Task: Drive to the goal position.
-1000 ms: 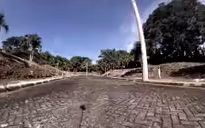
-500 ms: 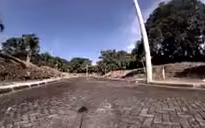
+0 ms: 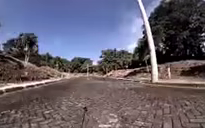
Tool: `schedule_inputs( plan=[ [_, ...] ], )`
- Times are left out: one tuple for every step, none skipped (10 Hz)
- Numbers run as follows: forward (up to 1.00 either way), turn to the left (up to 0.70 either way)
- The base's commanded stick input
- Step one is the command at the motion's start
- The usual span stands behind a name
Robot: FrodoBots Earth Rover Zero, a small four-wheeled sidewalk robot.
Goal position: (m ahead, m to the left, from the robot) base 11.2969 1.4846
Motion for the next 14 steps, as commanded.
schedule_inputs(
  plan=[
    [1.0, 0.0],
    [1.0, 0.0],
    [1.0, 0.0],
    [1.0, 0.0],
    [1.0, 0.0],
    [1.0, 0.0],
    [1.0, 0.0],
    [1.0, 0.0],
    [1.0, 0.0],
    [1.0, 0.0],
    [1.0, 0.0],
    [1.0, 0.0],
    [1.0, 0.0],
    [1.0, 0.0]
  ],
)
